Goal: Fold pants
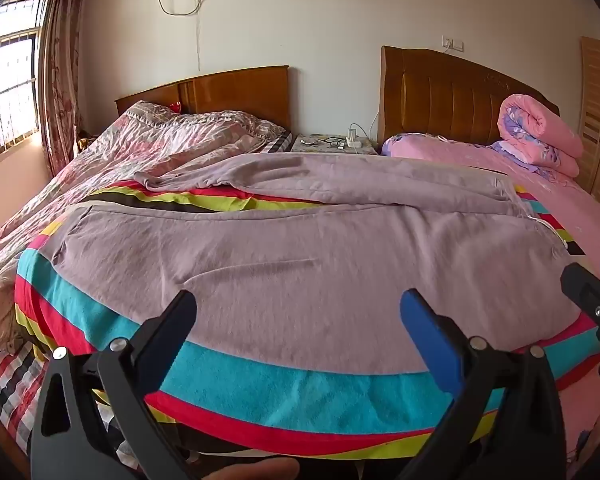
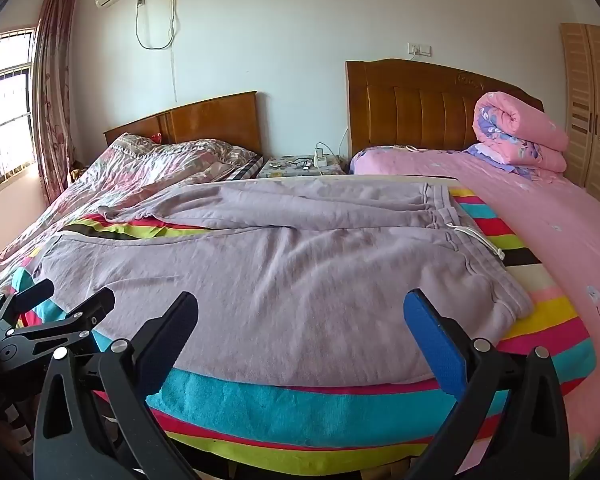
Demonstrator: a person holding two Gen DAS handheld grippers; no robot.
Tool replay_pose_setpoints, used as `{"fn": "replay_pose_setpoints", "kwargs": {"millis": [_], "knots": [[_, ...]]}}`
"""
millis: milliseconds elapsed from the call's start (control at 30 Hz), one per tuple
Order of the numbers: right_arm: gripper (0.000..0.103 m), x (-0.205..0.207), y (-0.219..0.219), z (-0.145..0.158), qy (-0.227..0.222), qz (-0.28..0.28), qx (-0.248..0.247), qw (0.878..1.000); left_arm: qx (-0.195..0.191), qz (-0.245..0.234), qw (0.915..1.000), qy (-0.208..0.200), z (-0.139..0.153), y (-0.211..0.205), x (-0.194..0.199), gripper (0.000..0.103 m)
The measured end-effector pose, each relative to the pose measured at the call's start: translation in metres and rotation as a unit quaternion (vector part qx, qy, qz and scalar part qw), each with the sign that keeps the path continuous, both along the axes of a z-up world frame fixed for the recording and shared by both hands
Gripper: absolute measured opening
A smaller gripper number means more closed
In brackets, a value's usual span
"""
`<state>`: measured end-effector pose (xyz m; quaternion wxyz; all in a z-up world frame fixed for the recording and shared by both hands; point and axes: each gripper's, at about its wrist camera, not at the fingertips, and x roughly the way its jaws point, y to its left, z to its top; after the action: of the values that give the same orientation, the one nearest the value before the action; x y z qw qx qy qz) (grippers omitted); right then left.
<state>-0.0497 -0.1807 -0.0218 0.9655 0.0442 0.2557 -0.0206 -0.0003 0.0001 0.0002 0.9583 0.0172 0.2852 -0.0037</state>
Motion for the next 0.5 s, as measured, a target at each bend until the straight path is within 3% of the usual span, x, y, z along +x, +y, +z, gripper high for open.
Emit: {"fn": "replay_pose_setpoints", "kwargs": {"millis": [500], "knots": [[0.099,-0.0016,-0.0002,-0.003,-0.005,-0.001,0.002,1.0,0.0,0.001,1.0,0.002,-0.0049,-0.0016,-0.0009,0.102]]}}
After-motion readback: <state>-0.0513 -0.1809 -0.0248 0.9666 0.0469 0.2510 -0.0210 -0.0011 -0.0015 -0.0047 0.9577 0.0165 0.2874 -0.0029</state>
